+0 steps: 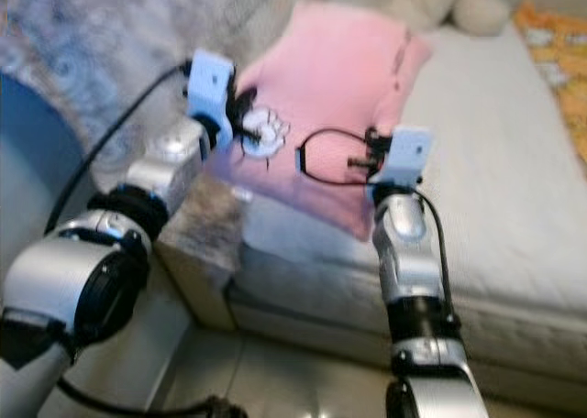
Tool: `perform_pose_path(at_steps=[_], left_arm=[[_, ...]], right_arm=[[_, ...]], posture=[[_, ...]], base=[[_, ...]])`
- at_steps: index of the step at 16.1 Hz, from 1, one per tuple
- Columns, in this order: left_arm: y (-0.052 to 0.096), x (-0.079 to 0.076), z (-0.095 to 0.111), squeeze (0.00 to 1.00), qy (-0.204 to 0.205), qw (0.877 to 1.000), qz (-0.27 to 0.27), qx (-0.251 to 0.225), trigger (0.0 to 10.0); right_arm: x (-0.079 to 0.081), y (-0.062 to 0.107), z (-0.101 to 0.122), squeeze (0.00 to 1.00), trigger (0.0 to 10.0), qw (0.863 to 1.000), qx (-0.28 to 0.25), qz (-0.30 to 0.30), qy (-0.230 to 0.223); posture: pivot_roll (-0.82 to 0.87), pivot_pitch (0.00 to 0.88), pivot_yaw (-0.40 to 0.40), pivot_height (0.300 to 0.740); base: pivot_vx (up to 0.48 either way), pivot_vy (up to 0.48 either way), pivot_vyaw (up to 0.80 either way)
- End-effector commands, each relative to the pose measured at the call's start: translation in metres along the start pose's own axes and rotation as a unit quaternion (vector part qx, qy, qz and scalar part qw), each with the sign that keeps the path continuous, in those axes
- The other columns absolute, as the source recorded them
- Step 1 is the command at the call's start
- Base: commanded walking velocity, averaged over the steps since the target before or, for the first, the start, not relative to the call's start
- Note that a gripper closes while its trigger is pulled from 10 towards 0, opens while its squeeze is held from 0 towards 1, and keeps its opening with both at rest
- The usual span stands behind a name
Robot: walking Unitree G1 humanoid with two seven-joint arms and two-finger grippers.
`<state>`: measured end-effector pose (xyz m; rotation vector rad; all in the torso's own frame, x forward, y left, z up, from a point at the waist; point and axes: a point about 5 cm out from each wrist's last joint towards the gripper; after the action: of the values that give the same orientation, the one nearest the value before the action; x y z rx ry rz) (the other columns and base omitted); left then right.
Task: Clean up the room
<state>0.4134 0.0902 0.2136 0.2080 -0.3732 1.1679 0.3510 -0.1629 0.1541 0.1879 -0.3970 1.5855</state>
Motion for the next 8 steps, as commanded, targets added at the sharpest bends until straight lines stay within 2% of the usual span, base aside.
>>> perform_pose_path(at_steps=[1, 8], left_arm=[[0.0014, 0.0176, 0.0036, 0.00, -0.007, 0.999, 0.046, 0.005, 10.0], [-0.0002, 0.0121, 0.0030, 0.00, 0.002, 0.999, 0.043, 0.013, 10.0]], right_arm=[[-0.0161, 0.0005, 0.0070, 0.00, 10.0, 0.999, -0.013, -0.032, 0.001], [-0.0212, 0.0052, 0.0010, 0.00, 10.0, 0.999, -0.004, -0.041, 0.009]], posture=[[0.01, 0.000, 0.047, 0.740], [0.00, 0.000, 0.061, 0.740]], base=[[0.442, 0.000, 0.00], [0.432, 0.000, 0.00]])
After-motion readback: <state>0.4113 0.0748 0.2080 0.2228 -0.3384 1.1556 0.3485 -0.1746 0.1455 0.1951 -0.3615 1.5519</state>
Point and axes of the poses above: a point about 5 cm out from each wrist's last joint towards the gripper, its own y axis pointing back from the gripper into the wrist, its own z axis along the axis of the wrist's last joint, x = y × z, and after that the axes turned 15 degrees about -y, right-handed
